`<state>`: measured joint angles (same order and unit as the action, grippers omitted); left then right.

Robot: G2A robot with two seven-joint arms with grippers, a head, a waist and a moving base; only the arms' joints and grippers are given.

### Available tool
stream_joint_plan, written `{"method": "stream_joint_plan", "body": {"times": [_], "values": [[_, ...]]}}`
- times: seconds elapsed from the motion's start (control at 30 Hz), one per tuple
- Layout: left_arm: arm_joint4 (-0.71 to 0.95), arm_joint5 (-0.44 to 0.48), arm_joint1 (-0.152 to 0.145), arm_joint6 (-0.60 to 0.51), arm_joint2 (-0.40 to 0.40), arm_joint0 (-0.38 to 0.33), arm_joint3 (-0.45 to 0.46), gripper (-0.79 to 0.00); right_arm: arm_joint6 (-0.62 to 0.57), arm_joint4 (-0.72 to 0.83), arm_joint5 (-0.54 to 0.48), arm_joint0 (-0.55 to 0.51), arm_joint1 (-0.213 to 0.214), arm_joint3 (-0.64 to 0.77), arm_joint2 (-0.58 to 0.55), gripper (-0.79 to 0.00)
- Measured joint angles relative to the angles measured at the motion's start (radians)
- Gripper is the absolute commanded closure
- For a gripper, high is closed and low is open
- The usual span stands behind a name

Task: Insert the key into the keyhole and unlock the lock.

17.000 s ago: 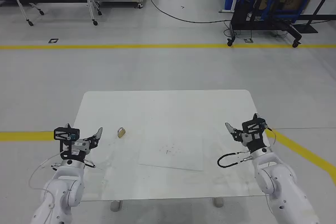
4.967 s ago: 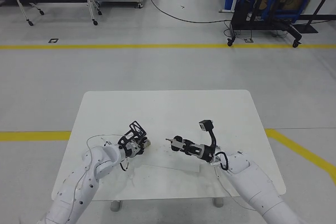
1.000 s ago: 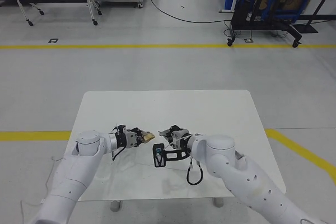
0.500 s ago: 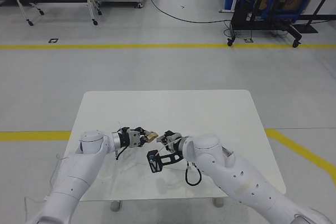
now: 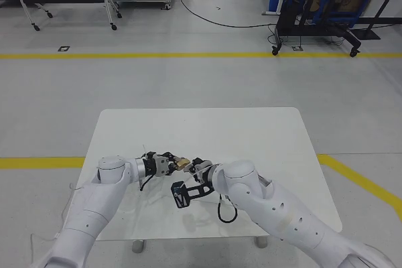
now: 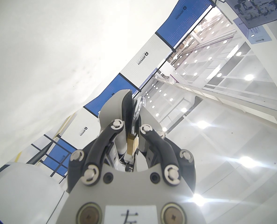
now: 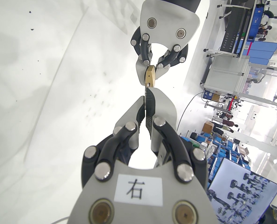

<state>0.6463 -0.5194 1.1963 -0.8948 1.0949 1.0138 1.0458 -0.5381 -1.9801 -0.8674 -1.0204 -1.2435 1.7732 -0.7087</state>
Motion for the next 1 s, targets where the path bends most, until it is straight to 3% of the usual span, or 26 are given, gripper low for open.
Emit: {"method": "stream_joint_plan", "body": {"times": [1.0], "values": [[0.044,-0.034,-0.002,0.015,-0.013,0.004,0.011,0.000,-0.088,-0.027,-0.007,0.008,-0.033,-0.020,0.020,0.000]]}}
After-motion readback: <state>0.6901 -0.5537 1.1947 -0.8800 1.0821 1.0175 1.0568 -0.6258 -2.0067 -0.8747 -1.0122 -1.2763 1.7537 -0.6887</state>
